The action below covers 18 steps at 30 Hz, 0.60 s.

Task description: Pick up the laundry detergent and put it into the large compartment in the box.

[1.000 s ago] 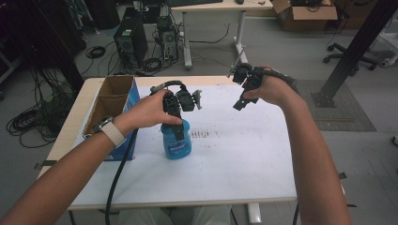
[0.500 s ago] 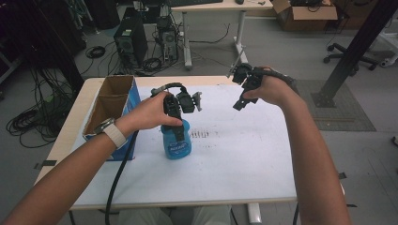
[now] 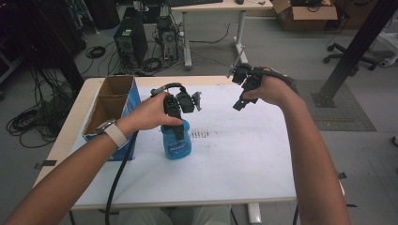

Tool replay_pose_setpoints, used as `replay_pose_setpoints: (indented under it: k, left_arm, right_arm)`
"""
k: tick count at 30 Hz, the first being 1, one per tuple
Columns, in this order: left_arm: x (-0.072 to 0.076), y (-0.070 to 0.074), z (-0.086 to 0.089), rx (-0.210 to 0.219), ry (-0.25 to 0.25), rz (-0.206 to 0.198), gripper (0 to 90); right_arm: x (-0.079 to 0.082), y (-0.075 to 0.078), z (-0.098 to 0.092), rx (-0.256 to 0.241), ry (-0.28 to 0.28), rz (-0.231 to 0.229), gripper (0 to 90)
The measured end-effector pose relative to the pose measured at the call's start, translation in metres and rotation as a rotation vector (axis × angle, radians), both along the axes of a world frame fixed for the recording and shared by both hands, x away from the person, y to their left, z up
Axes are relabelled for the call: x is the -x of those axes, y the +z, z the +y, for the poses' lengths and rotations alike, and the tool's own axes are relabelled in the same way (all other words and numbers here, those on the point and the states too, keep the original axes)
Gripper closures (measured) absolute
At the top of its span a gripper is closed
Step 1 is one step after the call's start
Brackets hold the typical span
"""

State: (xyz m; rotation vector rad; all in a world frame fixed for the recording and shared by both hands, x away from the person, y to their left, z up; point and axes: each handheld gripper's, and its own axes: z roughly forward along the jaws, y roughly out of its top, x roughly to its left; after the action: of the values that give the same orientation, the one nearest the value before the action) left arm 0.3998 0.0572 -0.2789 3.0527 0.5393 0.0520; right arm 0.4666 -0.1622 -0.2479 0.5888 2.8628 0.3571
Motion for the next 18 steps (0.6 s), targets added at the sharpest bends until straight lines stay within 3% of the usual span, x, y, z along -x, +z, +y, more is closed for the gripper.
replay_pose_setpoints:
  k: [18]
  left_arm:
    - [-0.0002, -0.0030, -0.0001, -0.005, 0.011, 0.004, 31.8]
  right_arm:
    - [0.0001, 0.0006, -0.0017, -0.001, 0.000, -0.004, 9.6]
